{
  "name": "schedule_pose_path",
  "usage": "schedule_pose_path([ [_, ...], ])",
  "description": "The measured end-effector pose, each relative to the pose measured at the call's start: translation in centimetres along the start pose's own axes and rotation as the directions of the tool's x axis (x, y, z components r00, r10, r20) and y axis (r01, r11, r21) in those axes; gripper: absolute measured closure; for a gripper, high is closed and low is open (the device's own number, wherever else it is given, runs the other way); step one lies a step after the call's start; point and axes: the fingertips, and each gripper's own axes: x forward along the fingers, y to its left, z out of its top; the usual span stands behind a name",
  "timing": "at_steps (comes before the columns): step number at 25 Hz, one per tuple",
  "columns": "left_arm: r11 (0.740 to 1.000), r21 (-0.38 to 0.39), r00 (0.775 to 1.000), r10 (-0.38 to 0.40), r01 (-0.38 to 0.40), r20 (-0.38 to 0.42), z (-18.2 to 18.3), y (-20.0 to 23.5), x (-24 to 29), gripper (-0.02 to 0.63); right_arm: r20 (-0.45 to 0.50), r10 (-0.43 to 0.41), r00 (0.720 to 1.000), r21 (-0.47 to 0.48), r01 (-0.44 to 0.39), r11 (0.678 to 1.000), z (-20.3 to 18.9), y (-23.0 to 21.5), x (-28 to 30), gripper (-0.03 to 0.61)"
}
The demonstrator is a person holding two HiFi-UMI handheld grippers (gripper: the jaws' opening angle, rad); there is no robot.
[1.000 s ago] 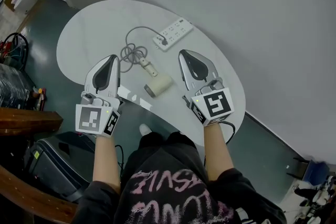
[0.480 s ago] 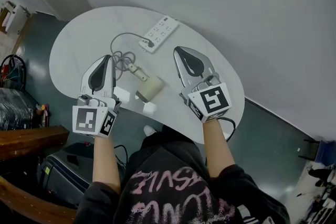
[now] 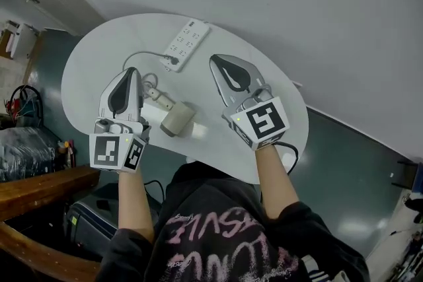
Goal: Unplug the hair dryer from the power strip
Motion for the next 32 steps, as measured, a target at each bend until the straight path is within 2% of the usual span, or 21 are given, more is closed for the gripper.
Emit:
schedule_pose_path([
  [11, 0.998, -0.013, 0.998, -0.067, 0.067, -0.004, -0.7, -1.1, 3.1, 0.614, -0.028, -0.045, 0.999, 0.000, 0.045, 0.999, -0.9, -1.6, -0.3, 0.569],
  [21, 0.991, -0.052, 0.992, -0.128, 0.127, -0.012, -3.4, 2.8, 6.1, 0.614, -0.086, -0.106, 0.991, -0.014, 0.105, 0.994, -2.6, -1.7, 3.3, 0.569],
  [32, 0.982, -0.106, 0.986, -0.161, 0.154, -0.054, -6.9, 5.3, 7.4, 0.614, -0.173, -0.093, 0.981, -0.013, 0.092, 0.996, -5.5, -0.8, 7.2, 0.569],
])
